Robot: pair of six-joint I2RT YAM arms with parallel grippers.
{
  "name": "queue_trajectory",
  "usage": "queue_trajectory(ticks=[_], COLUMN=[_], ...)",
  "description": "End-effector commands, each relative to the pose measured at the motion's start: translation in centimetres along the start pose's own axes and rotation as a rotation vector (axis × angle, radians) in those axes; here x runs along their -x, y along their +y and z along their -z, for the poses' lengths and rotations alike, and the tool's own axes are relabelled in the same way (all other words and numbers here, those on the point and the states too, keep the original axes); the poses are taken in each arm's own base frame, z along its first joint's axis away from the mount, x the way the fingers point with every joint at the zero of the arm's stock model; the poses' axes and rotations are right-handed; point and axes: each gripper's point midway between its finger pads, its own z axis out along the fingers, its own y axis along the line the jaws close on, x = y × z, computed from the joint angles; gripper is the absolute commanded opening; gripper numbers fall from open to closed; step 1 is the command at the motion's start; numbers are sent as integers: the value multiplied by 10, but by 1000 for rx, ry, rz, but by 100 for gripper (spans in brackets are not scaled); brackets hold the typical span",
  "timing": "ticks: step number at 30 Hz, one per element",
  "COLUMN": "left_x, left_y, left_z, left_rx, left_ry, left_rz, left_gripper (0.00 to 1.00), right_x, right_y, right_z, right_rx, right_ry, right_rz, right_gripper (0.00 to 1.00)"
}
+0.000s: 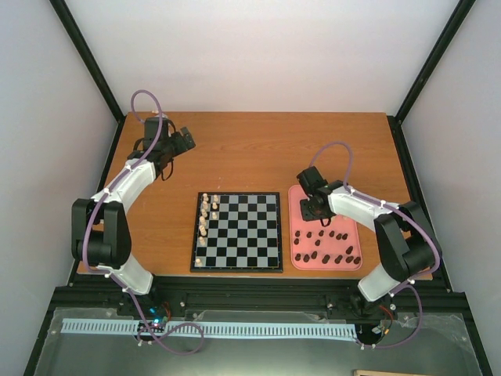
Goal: Set up the chess pieces on the board
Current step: Pick up the chess piece from the storage box.
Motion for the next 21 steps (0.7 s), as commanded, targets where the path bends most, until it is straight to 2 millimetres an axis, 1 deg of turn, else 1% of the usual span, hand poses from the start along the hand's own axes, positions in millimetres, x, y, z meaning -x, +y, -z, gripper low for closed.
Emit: queue_trajectory(ticks=[1, 6, 11, 16, 21], left_x=[10, 10, 9, 9, 9], left_y=[-3, -2, -3, -3, -2], left_z=[-2, -3, -3, -3, -3], left_rx=[-11, -9, -14, -14, -12], left_ry=[-25, -23, -22, -20, -21], left_rz=[2, 4, 4, 5, 5], left_gripper=[100, 100, 100, 100, 100], right_x=[3, 2, -2, -5, -8], right_y=[-3, -10, -12, -9, -11], right_z=[-3, -3, -2, -1, -2], right_rx=[-18, -60, -69, -44, -54], right_ry=[-6, -2, 9, 11, 19], right_rz=[-2, -8, -11, -10, -10], right_gripper=[38, 38, 38, 30, 29])
